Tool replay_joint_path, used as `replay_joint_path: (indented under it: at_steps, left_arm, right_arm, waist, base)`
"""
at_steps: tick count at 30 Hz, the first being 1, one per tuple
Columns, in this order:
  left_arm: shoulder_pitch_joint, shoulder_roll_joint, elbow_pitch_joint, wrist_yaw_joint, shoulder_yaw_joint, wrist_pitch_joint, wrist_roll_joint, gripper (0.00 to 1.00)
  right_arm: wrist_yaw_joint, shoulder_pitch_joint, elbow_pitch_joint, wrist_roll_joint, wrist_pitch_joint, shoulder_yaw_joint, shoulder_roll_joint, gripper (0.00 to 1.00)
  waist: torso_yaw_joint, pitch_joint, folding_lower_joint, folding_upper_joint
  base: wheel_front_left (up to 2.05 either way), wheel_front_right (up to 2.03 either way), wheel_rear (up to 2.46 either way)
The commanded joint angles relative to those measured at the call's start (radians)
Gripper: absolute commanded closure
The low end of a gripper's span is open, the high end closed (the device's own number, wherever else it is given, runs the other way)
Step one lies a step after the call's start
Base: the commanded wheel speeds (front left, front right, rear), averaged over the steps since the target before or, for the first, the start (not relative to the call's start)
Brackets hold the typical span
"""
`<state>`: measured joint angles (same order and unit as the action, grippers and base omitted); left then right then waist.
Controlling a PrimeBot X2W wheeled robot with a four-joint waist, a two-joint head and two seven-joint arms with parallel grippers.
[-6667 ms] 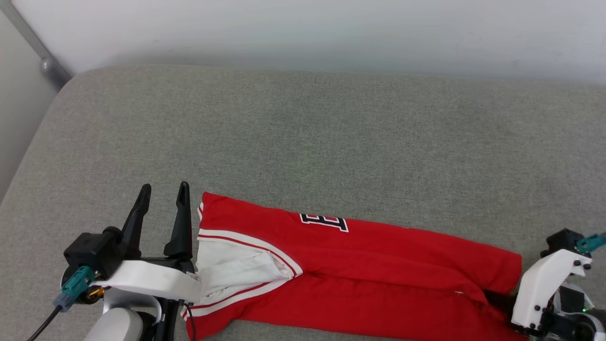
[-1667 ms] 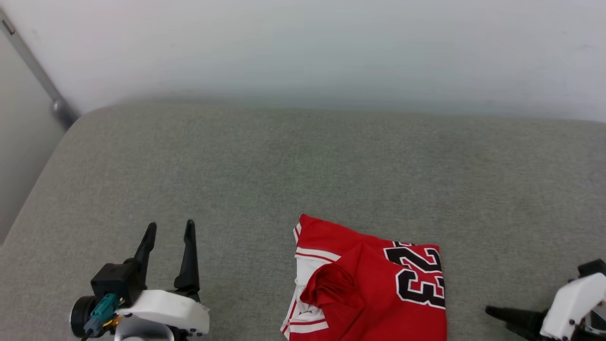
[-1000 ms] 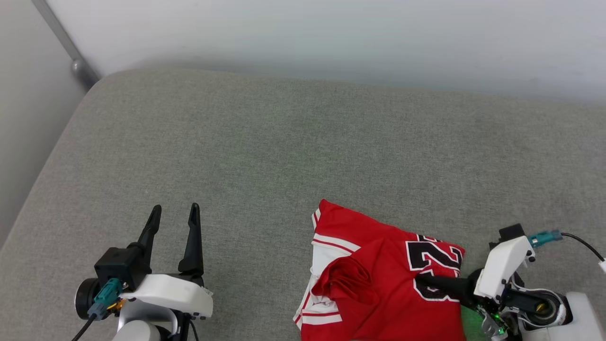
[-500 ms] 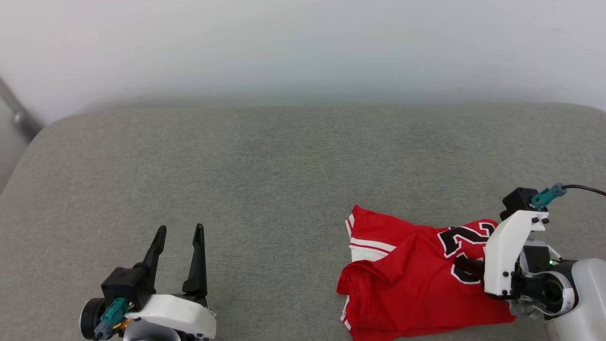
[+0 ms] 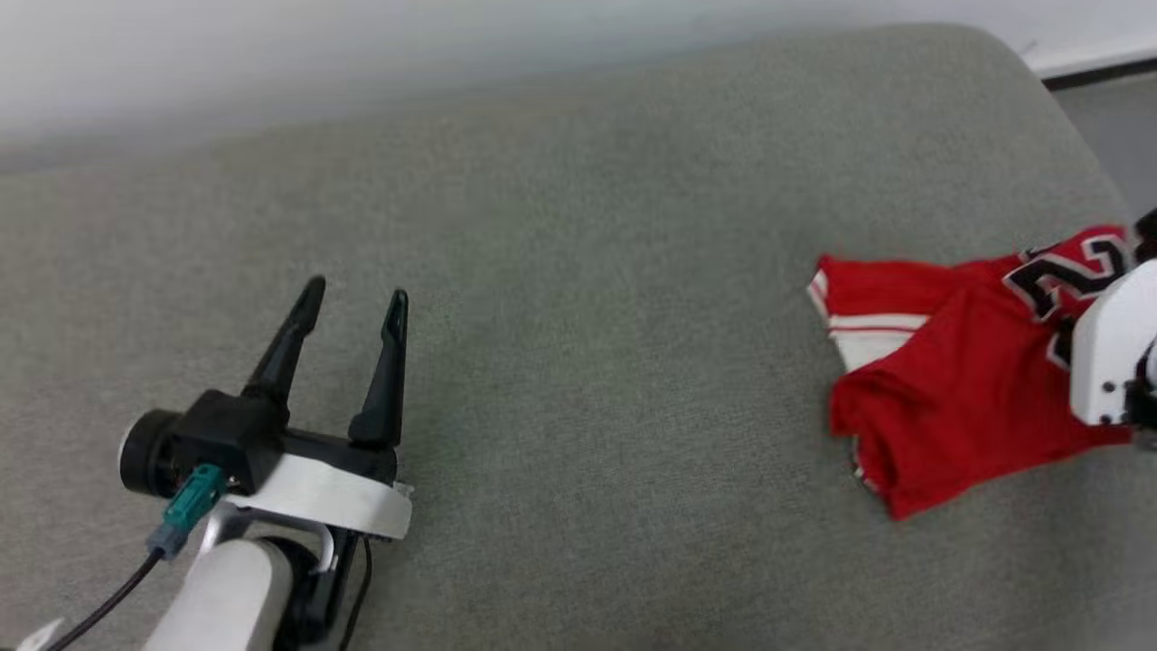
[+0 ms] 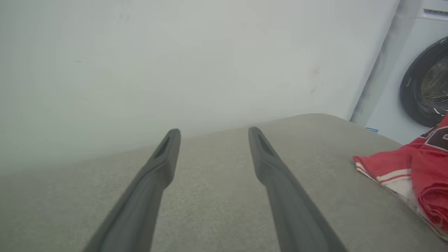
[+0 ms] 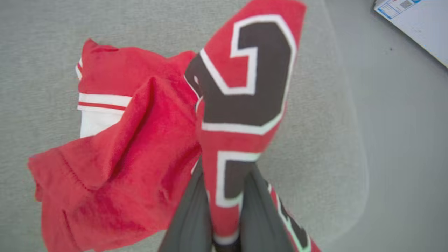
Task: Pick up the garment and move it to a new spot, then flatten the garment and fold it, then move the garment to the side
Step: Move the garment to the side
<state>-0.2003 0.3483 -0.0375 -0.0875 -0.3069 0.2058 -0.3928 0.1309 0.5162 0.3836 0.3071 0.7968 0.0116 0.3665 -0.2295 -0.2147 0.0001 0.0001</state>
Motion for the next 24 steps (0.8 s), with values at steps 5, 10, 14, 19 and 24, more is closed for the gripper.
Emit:
replay_joint_path:
  at_steps: [5, 10, 14, 19, 24]
  left_arm:
    - [-0.103, 0.041, -0.075, 0.015, -0.002, -0.041, 0.036, 0.0]
    - [-0.158, 0.065, -0.117, 0.021, 0.0, -0.067, 0.054, 0.0]
    - [-0.176, 0.075, -0.132, 0.019, 0.003, -0.078, 0.057, 0.0]
    - [-0.188, 0.082, -0.131, 0.021, 0.004, -0.078, 0.055, 0.0]
    - [-0.189, 0.077, -0.115, 0.018, 0.002, -0.068, 0.049, 0.0]
  right_arm:
    - [-0.001, 0.109, 0.073, -0.092, -0.123, 0.118, 0.054, 1.0]
    - [-0.001, 0.184, 0.141, -0.15, -0.239, 0.265, 0.036, 1.0]
    - [-0.001, 0.224, 0.197, -0.19, -0.314, 0.334, 0.01, 1.0]
    - [-0.001, 0.255, 0.261, -0.261, -0.427, 0.377, -0.005, 0.92]
    - [-0.001, 0.282, 0.3, -0.337, -0.556, 0.394, 0.008, 0.0]
  waist:
    - [-0.046, -0.259, -0.0001, -0.0001]
    - [-0.035, -0.346, -0.0001, -0.0001]
    - [-0.026, -0.388, -0.0001, -0.0001]
    - [-0.016, -0.411, -0.0001, -0.0001]
    - [-0.009, -0.397, -0.0001, -0.0001]
  base:
    - [0.0, 0.0, 0.0]
    - [0.0, 0.0, 0.0]
    - [0.0, 0.0, 0.0]
    - [0.0, 0.0, 0.0]
    - [0.0, 0.0, 0.0]
